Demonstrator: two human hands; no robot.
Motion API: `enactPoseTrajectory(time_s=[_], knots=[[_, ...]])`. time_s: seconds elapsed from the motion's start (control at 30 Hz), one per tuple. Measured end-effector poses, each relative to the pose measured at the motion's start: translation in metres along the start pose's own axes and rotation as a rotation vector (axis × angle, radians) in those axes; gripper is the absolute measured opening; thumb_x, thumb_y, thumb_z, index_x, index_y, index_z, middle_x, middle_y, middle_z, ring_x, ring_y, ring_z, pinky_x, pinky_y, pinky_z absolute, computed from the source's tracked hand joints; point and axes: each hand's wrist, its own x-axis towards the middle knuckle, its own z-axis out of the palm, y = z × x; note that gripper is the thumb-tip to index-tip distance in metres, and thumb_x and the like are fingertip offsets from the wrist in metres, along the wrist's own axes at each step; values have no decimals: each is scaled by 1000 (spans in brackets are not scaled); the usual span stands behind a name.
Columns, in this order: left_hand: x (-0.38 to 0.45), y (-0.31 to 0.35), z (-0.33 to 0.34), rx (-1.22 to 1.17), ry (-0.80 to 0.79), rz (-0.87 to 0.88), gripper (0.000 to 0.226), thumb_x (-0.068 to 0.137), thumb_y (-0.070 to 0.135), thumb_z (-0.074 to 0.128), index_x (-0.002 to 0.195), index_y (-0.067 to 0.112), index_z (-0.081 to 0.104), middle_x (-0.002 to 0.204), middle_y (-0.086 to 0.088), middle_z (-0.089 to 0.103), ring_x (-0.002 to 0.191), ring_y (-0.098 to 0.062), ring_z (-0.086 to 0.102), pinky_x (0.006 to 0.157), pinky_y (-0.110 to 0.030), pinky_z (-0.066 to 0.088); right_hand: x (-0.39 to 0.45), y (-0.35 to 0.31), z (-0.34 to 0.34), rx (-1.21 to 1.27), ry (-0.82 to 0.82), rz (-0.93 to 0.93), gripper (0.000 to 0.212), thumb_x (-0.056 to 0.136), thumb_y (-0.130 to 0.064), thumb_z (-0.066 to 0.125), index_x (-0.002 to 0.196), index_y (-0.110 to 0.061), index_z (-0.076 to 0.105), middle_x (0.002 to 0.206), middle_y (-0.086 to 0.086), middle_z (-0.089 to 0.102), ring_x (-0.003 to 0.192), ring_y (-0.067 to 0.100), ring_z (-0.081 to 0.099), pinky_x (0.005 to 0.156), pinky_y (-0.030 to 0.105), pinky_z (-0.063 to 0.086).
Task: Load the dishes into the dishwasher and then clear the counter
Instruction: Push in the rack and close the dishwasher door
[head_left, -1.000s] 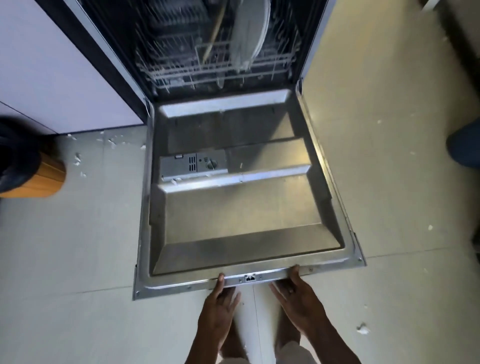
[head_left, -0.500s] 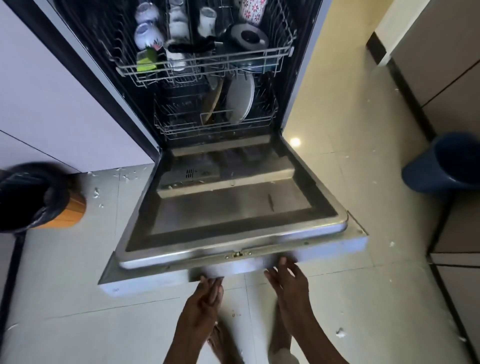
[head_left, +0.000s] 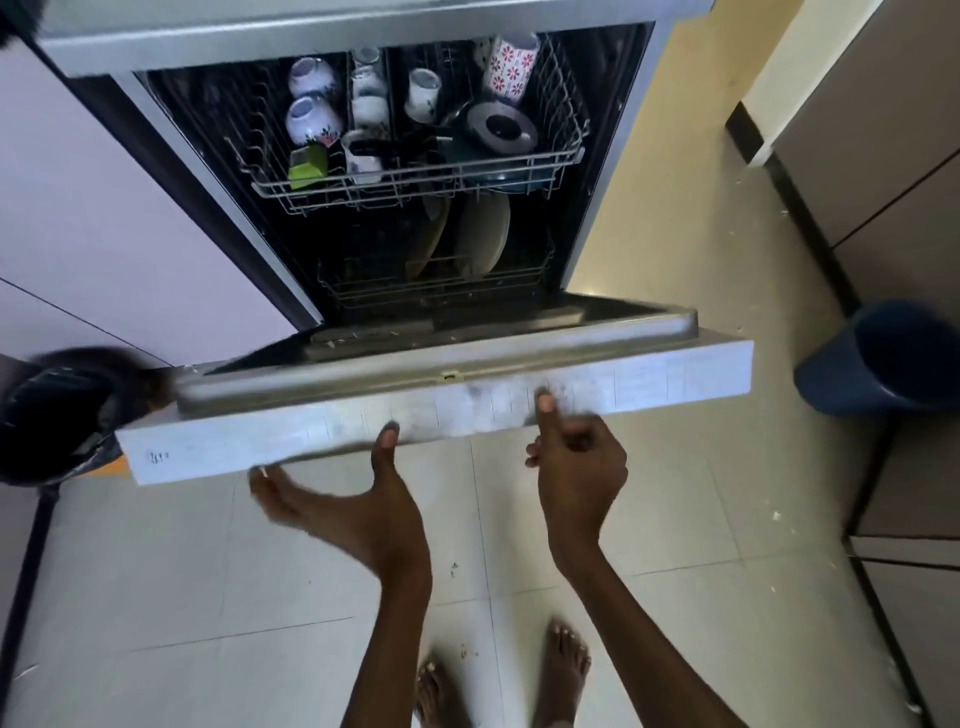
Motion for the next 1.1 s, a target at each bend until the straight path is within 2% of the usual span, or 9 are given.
enactPoseTrajectory(time_s=[0.07,0.13,0.2,0.27,0.4,0.5,0.57,0.73,1.1], knots=[[8,7,10,146,-15,262,102,83,44,75,151,-5,18,160,-23,10,150,-33,10,122,-46,15,6,-10,11,-35,88,-187,42,84,-37,77,64,-7,54,55,2,60,52,18,58,57,24,51],[19,14,19,245,-68,469,77,94,25,65,150,-5,23,158,-30,9,149,-40,4,123,-48,9,14,-15,19,-72,104,-367,38,86,-29,76,66,-8,51,58,-1,55,56,15,52,60,20,44],[29,17,30,328,-207,664,57,98,-1,48,151,3,28,160,-22,14,149,-40,2,123,-49,5,23,-16,25,-117,62,-466,34,90,-26,73,70,-10,49,64,-2,53,64,17,51,64,27,44],[38,16,35,435,-277,787,57,97,-5,36,152,9,29,161,-12,19,150,-36,5,123,-49,6,31,-15,26,-180,18,-559,30,93,-24,69,73,-12,50,70,-2,53,72,19,49,68,31,45],[55,29,39,563,-283,897,53,103,26,39,153,12,28,161,-9,23,150,-33,11,122,-47,11,49,-25,25,-499,33,-851,11,96,-22,65,99,-13,71,108,2,65,105,23,56,92,27,43],[69,40,50,594,-273,977,50,102,33,40,150,16,38,159,-9,28,150,-33,13,121,-49,14,65,-31,32,-569,-121,-1011,33,101,-13,48,130,-4,60,139,11,55,136,29,44,113,45,34],[77,42,58,581,-237,1022,48,102,30,40,148,15,41,158,-8,31,149,-34,17,120,-50,18,77,-32,37,-672,-167,-1064,43,102,-13,38,143,-4,47,152,10,42,146,27,29,119,46,24],[96,43,75,549,-126,1151,51,99,23,37,150,12,37,156,-9,33,148,-31,22,118,-48,24,98,-39,49,-775,-120,-1157,50,99,-17,35,148,-6,38,157,6,33,149,23,22,119,40,19],[153,105,142,482,6,1151,52,99,20,37,150,9,36,156,-11,34,147,-33,25,120,-49,20,157,-99,115,-792,-3,-1252,52,103,-23,30,153,-8,30,160,6,26,151,26,14,122,43,16]])
